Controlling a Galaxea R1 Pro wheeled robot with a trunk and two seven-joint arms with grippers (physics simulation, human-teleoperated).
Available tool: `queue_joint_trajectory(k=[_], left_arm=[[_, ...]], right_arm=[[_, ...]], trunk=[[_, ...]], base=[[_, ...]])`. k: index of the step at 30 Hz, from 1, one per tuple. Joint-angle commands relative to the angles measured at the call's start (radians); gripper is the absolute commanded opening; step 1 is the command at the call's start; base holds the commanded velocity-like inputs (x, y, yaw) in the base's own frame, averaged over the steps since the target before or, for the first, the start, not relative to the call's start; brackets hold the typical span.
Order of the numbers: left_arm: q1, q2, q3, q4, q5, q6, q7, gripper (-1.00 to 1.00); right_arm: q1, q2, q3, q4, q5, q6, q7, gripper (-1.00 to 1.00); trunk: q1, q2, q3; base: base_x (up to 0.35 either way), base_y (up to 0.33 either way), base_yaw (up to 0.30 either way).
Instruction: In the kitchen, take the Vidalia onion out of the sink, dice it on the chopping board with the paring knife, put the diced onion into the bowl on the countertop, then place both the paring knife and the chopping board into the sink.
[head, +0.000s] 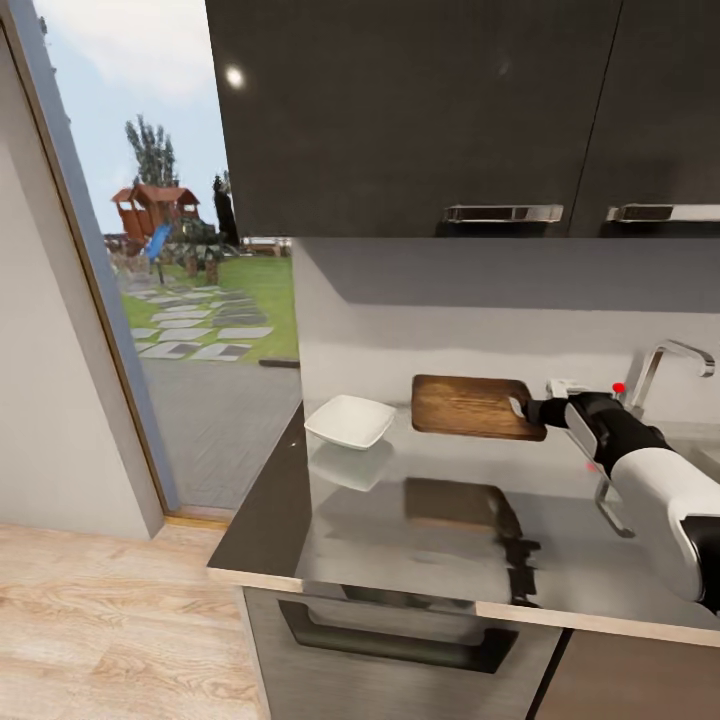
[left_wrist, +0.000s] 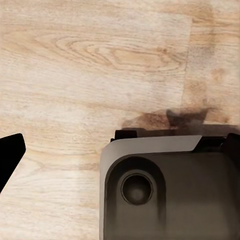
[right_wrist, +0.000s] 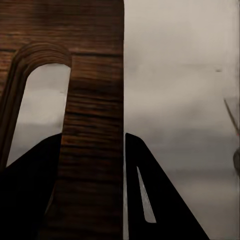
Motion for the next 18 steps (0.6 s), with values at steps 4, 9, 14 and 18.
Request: queue_joint_trajectory(k=[4,9,14,18], left_arm=[[0.0,0.0,0.001,-0.003,0.002,-0.002,0.0,1.0],[0.0,0.0,0.003,-0.003,0.003,-0.002,0.0,1.0],[0.0,0.0,0.003,-0.005,0.003,-0.002,0.001,1.0],[0.0,0.0,0.003,-0.005,0.003,-0.002,0.002,1.0]], right_arm=[[0.0,-0.001,0.005,0.007,-0.01,-0.009,-0.044,-1.0],[0.0,-0.001,0.004,0.028,-0.011,-0.014,-0.136,-1.0],[0.0,-0.001,0.004,0.069,-0.014,-0.017,-0.172,-1.0],[0.0,-0.001,0.004,0.077,-0.013,-0.017,-0.175,-1.0]], trunk=[[0.0,-0.001,-0.001],[0.0,-0.001,-0.001],[0.0,-0.001,-0.001],[0.0,-0.001,-0.001]], base=[[0.0,0.0,0.0],[0.0,0.0,0.0],[0.0,0.0,0.0],[0.0,0.0,0.0]])
